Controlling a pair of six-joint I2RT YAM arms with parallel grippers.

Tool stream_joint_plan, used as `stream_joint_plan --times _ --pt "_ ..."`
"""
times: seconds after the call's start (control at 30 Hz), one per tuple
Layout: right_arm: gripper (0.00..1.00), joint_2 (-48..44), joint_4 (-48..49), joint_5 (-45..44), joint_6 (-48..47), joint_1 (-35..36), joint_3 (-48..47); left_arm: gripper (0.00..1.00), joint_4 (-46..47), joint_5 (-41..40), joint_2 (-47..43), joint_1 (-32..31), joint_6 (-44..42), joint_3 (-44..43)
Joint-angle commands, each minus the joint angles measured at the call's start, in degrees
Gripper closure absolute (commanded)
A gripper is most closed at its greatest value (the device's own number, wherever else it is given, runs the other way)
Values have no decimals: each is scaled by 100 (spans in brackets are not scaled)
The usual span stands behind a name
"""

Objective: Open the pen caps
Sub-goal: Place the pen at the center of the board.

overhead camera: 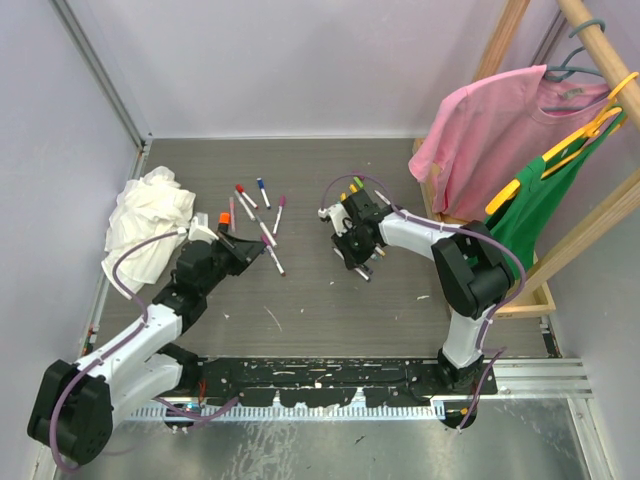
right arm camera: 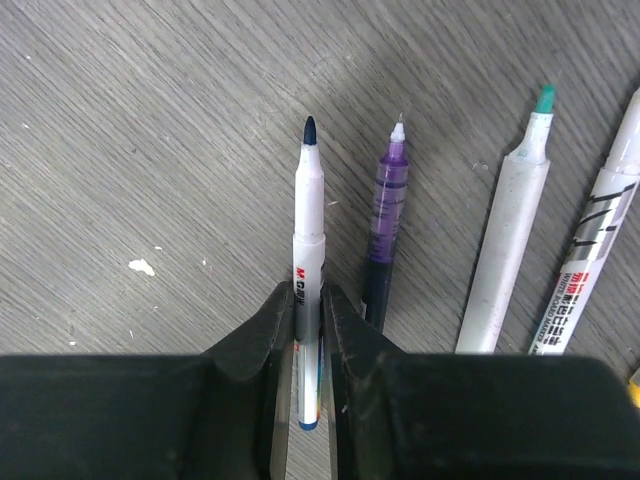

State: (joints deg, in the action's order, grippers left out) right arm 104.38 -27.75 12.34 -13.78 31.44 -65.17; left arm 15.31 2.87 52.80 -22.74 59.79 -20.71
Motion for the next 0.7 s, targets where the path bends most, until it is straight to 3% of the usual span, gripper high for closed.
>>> stream_joint_plan --times 0.0,0.23,0.67 --pt "80 175 39 -334 77 46 -148 100 36 206 -105 24 110 35" --pt "70 145 -27 -301 77 46 -171 100 -164 257 -481 20 228 123" --pt "65 -303 -78 -255 16 46 -215 96 267 1041 -380 11 529 217"
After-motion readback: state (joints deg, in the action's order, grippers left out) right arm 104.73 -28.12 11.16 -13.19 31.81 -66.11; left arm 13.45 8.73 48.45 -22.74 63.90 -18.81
